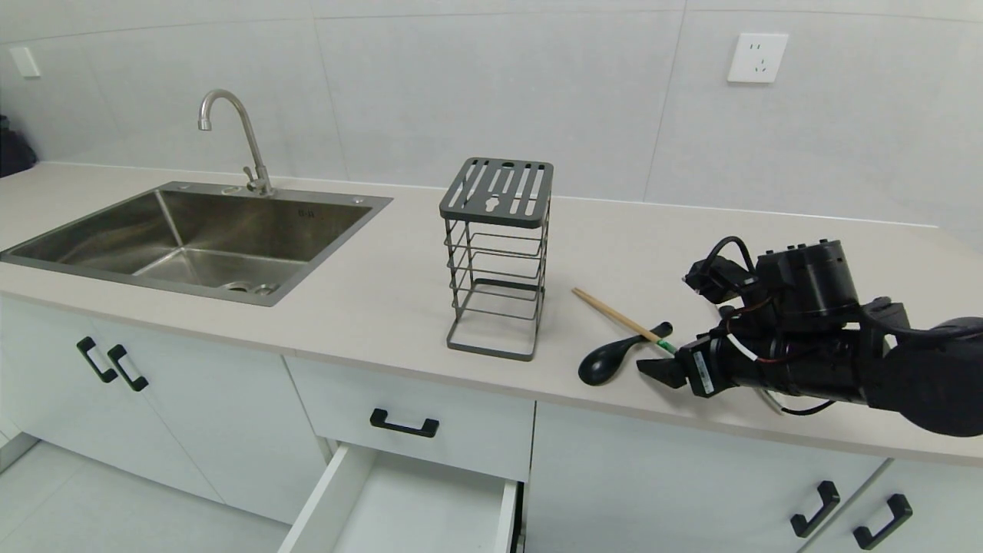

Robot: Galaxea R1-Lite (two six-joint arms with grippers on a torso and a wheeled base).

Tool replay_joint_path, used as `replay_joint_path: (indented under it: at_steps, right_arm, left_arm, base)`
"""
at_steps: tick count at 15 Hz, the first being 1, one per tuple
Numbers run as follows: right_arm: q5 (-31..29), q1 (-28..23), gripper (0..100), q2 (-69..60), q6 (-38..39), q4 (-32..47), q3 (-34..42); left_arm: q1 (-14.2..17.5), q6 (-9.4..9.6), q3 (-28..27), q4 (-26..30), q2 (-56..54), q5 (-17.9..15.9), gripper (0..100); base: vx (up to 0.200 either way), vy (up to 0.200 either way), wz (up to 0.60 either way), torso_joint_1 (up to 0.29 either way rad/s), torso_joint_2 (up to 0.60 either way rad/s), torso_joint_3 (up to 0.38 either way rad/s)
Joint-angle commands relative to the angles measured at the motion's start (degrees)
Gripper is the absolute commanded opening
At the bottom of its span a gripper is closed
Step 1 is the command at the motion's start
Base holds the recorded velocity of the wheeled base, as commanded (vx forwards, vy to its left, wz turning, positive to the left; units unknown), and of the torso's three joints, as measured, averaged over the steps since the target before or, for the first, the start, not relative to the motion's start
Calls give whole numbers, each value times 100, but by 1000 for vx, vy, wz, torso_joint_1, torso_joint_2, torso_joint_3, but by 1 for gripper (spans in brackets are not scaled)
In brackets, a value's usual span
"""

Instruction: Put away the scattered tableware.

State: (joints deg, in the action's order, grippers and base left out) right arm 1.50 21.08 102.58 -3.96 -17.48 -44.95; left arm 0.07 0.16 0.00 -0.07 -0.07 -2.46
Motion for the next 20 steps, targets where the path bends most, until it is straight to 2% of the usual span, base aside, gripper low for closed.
replay_joint_path:
  at_steps: [1, 6, 12, 16, 18, 20]
  right_arm:
    - [8, 2, 0, 51, -8, -10, 3]
    - [-1, -51, 0, 60, 1, -18, -40]
    - [8, -86, 0, -687, 9, -45, 127]
    - [228, 46, 0, -1083, 45, -1978, 724]
    - [483, 63, 0, -1232, 18, -2330, 970]
    - [527, 151, 0, -1364, 18, -2348, 935]
  left_arm:
    - [1, 2, 0, -1, 7, 0, 100]
    - [1, 2, 0, -1, 7, 0, 100]
    - [1, 2, 0, -1, 7, 0, 100]
    - [1, 2, 0, -1, 7, 0, 100]
    - [1, 2, 0, -1, 7, 0, 100]
    - [1, 2, 0, -1, 7, 0, 100]
  base:
    - [0, 0, 0, 0, 0, 0]
    - [0, 0, 0, 0, 0, 0]
    - [0, 0, 0, 0, 0, 0]
    - [0, 0, 0, 0, 0, 0]
    - [0, 0, 0, 0, 0, 0]
    - [0, 0, 0, 0, 0, 0]
